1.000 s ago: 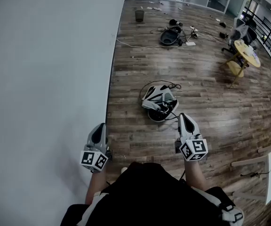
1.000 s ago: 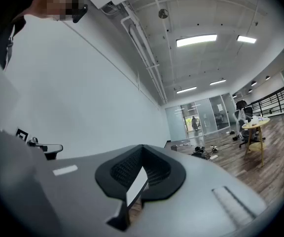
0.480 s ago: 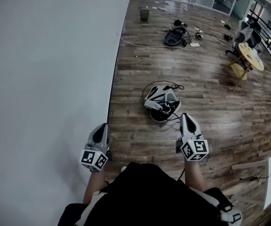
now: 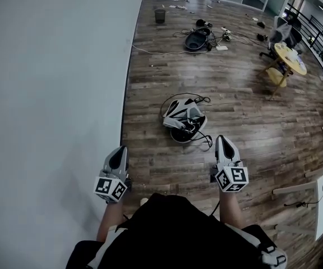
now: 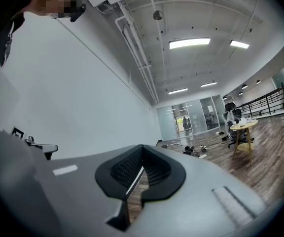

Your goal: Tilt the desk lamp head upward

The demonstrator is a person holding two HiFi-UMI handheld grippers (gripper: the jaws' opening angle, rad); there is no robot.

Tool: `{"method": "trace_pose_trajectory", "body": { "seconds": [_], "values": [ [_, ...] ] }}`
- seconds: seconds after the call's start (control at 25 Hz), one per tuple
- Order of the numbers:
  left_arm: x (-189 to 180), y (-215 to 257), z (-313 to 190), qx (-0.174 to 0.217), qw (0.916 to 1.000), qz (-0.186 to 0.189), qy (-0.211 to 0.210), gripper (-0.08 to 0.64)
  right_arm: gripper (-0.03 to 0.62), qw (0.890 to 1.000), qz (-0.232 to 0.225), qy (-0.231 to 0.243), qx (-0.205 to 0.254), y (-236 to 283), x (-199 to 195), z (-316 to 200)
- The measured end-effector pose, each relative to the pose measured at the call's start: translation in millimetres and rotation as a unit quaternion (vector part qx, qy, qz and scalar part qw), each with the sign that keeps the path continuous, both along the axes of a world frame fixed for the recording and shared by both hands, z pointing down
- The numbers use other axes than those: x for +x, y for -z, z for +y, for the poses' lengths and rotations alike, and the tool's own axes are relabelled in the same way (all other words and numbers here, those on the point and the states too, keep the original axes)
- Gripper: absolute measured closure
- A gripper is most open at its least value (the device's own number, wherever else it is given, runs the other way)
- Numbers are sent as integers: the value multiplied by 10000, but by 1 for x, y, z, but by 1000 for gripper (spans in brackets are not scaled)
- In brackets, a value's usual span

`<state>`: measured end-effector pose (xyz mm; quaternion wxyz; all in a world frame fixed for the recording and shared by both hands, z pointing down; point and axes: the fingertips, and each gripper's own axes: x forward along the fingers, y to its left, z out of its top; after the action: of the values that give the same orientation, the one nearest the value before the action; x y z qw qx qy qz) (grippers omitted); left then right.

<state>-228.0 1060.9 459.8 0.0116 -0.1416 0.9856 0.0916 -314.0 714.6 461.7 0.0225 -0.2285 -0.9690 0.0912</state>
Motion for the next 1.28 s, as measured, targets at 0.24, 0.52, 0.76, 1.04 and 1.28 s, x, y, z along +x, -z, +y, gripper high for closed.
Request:
{"method": "trace_pose_trajectory", "body": {
  "seconds": [0.24,0.52,0.76,1.04,1.28],
  "values": [
    [-18,0,-35,-60,9993,-7,-359,561,588,9997,-2,-229,-7,-2,4,-32],
    [-38,-3,-87,-12,9968,-6,-797,561,588,9980,10,-637,28,-15,17,-90],
    [-53,1,-144,68,9926,-103,-1209,561,588,9935,-19,-1131,84,-21,42,-150],
    [-63,-2,-224,175,9834,-126,-1800,560,588,9874,-83,-1579,80,-18,70,-208],
    [-68,-8,-270,130,9717,-76,-2355,560,588,9772,-115,-2119,5,-25,99,-246]
  ]
}}
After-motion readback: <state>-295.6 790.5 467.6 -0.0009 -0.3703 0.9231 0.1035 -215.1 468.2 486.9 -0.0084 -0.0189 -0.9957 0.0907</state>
